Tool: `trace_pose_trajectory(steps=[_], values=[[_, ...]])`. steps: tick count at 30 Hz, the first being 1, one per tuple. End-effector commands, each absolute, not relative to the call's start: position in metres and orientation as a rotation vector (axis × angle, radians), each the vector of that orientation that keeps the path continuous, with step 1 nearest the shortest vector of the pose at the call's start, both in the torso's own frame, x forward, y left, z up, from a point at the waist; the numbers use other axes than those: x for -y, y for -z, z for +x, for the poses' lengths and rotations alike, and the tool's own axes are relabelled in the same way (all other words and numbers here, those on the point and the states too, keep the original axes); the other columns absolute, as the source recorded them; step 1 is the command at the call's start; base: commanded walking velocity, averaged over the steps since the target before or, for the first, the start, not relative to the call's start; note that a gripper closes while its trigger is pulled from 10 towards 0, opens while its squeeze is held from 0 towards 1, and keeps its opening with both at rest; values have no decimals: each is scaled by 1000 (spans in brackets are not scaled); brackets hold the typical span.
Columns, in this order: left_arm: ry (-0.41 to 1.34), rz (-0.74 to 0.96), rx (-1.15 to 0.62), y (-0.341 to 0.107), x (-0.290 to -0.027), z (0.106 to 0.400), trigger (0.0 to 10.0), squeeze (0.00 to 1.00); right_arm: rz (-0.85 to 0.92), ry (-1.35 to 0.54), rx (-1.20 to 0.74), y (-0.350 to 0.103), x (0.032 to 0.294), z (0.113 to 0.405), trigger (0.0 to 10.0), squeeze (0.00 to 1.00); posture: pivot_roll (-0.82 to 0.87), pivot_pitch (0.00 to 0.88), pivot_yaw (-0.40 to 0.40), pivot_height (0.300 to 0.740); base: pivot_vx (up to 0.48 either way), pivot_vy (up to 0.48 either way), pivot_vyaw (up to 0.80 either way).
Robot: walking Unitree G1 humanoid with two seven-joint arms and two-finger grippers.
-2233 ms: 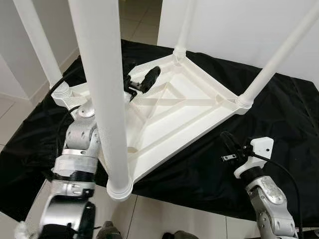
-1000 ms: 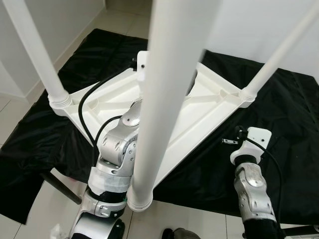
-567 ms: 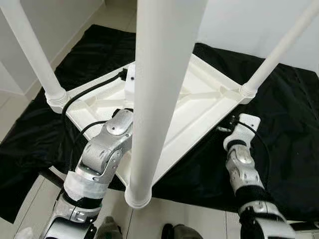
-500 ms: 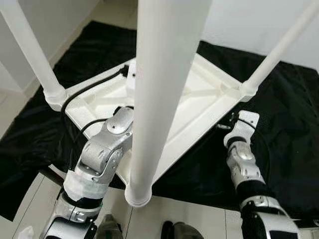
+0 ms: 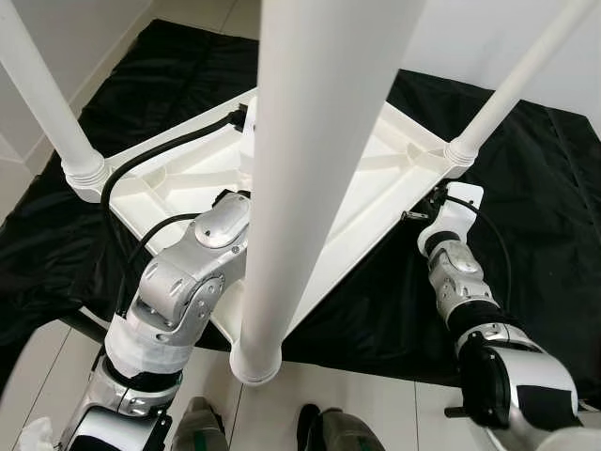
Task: Building children table
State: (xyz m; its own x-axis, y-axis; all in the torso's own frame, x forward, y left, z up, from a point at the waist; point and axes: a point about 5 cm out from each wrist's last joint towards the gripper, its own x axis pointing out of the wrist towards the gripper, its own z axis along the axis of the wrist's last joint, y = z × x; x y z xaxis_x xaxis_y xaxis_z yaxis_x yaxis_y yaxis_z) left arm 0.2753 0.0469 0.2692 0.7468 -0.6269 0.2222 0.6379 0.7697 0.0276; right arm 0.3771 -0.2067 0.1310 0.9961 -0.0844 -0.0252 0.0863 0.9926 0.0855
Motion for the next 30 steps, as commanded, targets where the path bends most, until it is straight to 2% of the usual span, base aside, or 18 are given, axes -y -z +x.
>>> trace_pose_trajectory(steps=[1,9,15,22,30], values=[[913,-33,243,-274,-34,263,10000,0,81,35,-10,-138,201,382,10000,0,216,182,-108,740,0,0,0],[907,-69,261,-283,-31,257,10000,0,45,-58,-2,-156,188,394,10000,0,214,179,-104,740,0,0,0],[984,-95,282,-292,-19,244,10000,0,26,-126,5,-163,174,398,10000,0,203,174,-95,740,0,0,0],[1057,-151,309,-303,-3,229,10000,0,7,-91,16,-167,175,400,10000,0,194,167,-87,740,0,0,0],[1097,-143,310,-304,1,227,10000,0,-13,-51,31,-160,183,396,10000,0,180,141,-65,740,0,0,0]])
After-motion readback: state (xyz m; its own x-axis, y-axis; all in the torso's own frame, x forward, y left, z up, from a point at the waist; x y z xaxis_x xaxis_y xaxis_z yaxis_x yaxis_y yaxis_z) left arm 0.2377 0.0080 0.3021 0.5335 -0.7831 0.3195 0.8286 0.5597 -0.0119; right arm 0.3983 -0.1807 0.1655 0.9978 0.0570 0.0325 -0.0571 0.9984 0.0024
